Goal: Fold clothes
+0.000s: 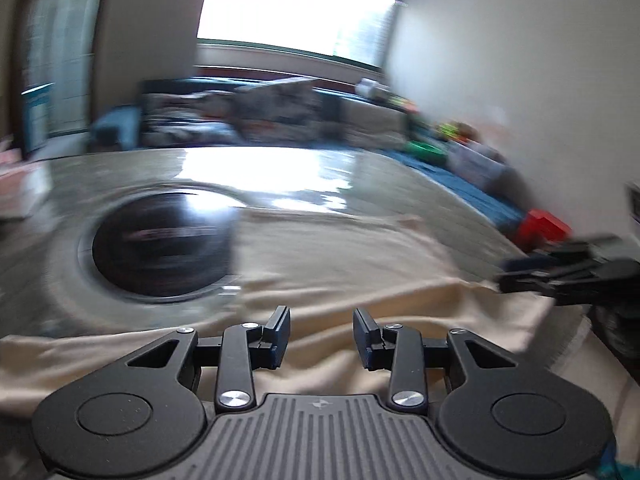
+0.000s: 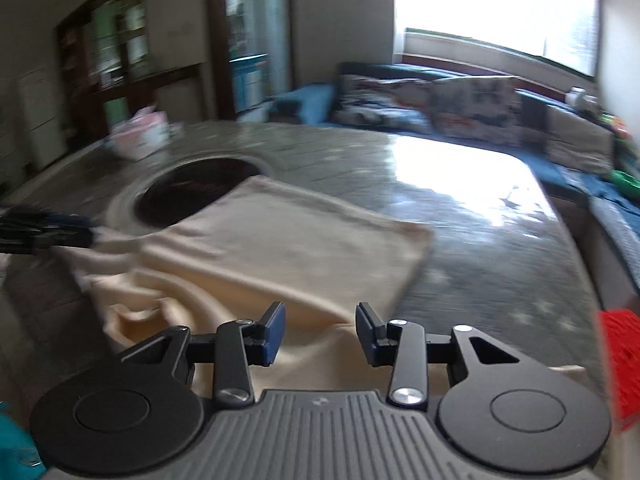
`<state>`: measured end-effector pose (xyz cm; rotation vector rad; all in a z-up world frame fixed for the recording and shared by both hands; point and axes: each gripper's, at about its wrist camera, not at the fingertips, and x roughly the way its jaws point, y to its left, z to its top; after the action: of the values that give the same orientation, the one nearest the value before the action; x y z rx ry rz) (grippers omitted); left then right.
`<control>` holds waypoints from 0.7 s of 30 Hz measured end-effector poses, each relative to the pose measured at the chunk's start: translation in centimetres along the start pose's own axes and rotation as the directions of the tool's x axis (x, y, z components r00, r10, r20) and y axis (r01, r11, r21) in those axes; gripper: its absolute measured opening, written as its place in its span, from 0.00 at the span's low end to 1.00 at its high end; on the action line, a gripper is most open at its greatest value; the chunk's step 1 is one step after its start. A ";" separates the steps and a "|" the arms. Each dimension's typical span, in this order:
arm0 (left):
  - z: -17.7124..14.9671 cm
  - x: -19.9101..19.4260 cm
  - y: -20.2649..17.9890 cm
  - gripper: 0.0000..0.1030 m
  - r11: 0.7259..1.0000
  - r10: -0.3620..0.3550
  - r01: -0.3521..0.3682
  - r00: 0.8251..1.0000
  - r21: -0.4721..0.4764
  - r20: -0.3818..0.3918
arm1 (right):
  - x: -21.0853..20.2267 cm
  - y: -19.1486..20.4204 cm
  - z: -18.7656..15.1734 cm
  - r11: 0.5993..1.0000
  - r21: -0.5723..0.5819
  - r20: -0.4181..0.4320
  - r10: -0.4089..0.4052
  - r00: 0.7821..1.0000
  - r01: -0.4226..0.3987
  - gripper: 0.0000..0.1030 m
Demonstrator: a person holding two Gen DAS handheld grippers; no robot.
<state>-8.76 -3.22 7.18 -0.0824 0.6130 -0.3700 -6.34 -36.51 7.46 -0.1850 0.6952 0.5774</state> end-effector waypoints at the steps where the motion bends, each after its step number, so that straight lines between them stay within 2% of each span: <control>1: 0.1 0.6 -0.8 0.37 0.999 -0.021 0.021 1.000 0.024 -0.012 | 0.1 0.9 0.1 1.000 -0.017 -0.008 0.025 1.000 -0.026 0.36; 5: -0.3 2.3 -3.4 0.37 0.990 -0.090 0.096 0.994 0.102 -0.060 | 0.6 3.7 -0.1 0.991 -0.075 -0.042 0.107 0.993 -0.110 0.34; 10: -1.4 3.8 -3.7 0.37 0.984 -0.089 0.106 0.988 0.142 -0.125 | 1.7 6.3 -0.5 0.973 -0.144 -0.097 0.167 0.981 -0.180 0.34; 13: -1.7 4.5 -3.3 0.37 0.980 -0.094 0.118 0.984 0.158 -0.149 | 2.0 7.2 -0.8 0.967 -0.168 -0.119 0.175 0.977 -0.194 0.33; 15: -2.0 4.8 -3.4 0.36 0.979 -0.073 0.101 0.984 0.177 -0.159 | 2.3 7.7 -0.9 0.963 -0.180 -0.132 0.177 0.975 -0.200 0.30; 18: -2.4 5.0 -3.2 0.32 0.978 -0.053 0.086 0.983 0.190 -0.174 | 3.0 8.0 -1.1 0.962 -0.190 -0.150 0.169 0.974 -0.196 0.29; 20: -2.7 5.1 -3.3 0.16 0.976 -0.051 0.086 0.983 0.200 -0.177 | 3.4 8.1 -1.2 0.962 -0.195 -0.159 0.160 0.974 -0.190 0.28; 21: -2.7 5.0 -3.3 0.14 0.975 -0.047 0.083 0.984 0.206 -0.171 | 3.6 8.2 -1.2 0.962 -0.198 -0.163 0.157 0.974 -0.188 0.27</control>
<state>-7.62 -8.06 2.84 0.1349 0.7324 -0.5079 -9.35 -28.57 4.38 -0.3714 0.7958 0.8130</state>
